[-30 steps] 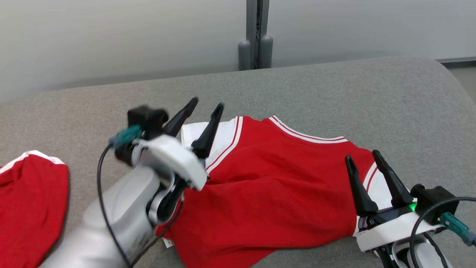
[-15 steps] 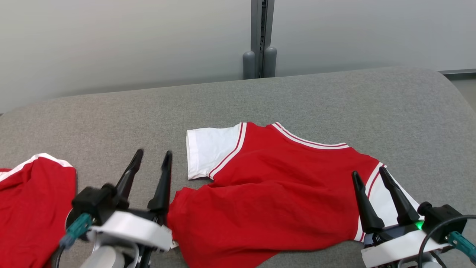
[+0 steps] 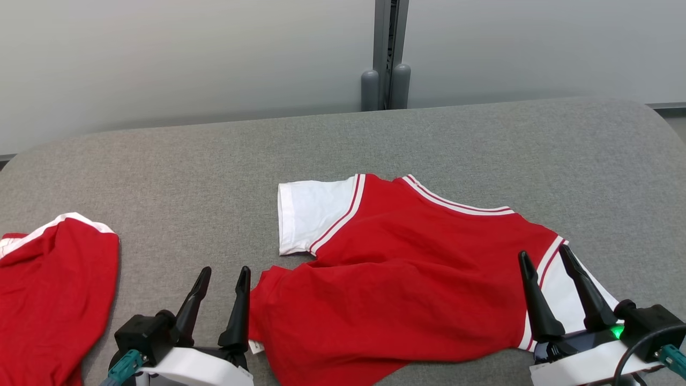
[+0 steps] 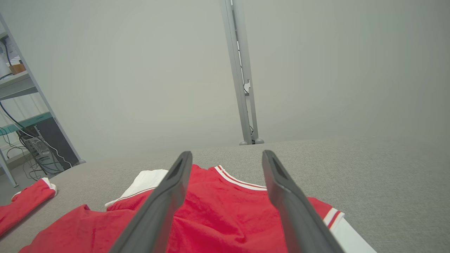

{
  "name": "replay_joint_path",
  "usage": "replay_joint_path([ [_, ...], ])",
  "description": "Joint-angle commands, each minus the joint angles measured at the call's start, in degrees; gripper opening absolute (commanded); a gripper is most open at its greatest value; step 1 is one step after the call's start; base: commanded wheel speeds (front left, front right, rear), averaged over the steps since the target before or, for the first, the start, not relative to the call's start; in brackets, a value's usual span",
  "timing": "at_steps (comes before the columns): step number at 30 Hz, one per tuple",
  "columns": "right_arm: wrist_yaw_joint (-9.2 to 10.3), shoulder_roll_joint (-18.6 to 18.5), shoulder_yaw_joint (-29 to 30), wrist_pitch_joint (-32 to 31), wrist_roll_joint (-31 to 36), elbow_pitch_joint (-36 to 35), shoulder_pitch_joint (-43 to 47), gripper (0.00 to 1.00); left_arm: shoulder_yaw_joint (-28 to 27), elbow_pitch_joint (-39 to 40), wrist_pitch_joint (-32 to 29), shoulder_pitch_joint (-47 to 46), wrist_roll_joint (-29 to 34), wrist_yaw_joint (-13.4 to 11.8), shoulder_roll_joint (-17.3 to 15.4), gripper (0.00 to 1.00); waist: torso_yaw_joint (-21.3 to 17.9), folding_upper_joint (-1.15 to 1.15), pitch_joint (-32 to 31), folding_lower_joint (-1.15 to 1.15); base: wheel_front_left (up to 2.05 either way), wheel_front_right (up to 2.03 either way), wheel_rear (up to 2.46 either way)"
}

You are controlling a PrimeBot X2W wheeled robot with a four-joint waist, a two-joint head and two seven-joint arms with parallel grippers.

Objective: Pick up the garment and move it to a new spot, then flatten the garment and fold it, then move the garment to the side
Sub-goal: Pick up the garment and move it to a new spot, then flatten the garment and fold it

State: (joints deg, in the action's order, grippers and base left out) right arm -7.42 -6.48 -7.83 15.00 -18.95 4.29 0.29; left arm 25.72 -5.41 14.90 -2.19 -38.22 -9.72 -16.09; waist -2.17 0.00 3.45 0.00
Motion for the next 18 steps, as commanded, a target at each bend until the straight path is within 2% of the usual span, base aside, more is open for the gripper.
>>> replay_joint_path([
  [1,-0.13,-0.4,0.2,0.3,0.5,-0.3,-0.3,1.00,-0.4,-0.3,0.2,-0.8,0.6,0.4,-0.1,1.00,0.0,0.00,0.1,0.00,0.00,0.00,0.00],
  [4,-0.13,-0.6,0.2,0.3,0.4,-0.3,-0.3,1.00,-0.4,-1.9,-0.2,-0.5,-0.3,0.8,0.1,1.00,0.0,0.00,0.0,0.00,0.00,0.00,0.00],
  [12,-0.13,-0.4,0.4,0.3,0.5,-0.2,-0.7,1.00,1.6,-7.8,-9.7,-1.5,-4.3,1.7,0.2,1.00,0.2,0.00,0.2,0.00,0.00,0.00,0.00],
  [18,-0.13,-0.2,-0.8,0.3,0.1,0.3,-1.3,1.00,1.2,-10.0,-16.0,-2.1,-10.3,4.1,1.9,1.00,-0.3,0.00,0.6,0.00,0.00,0.00,0.00],
])
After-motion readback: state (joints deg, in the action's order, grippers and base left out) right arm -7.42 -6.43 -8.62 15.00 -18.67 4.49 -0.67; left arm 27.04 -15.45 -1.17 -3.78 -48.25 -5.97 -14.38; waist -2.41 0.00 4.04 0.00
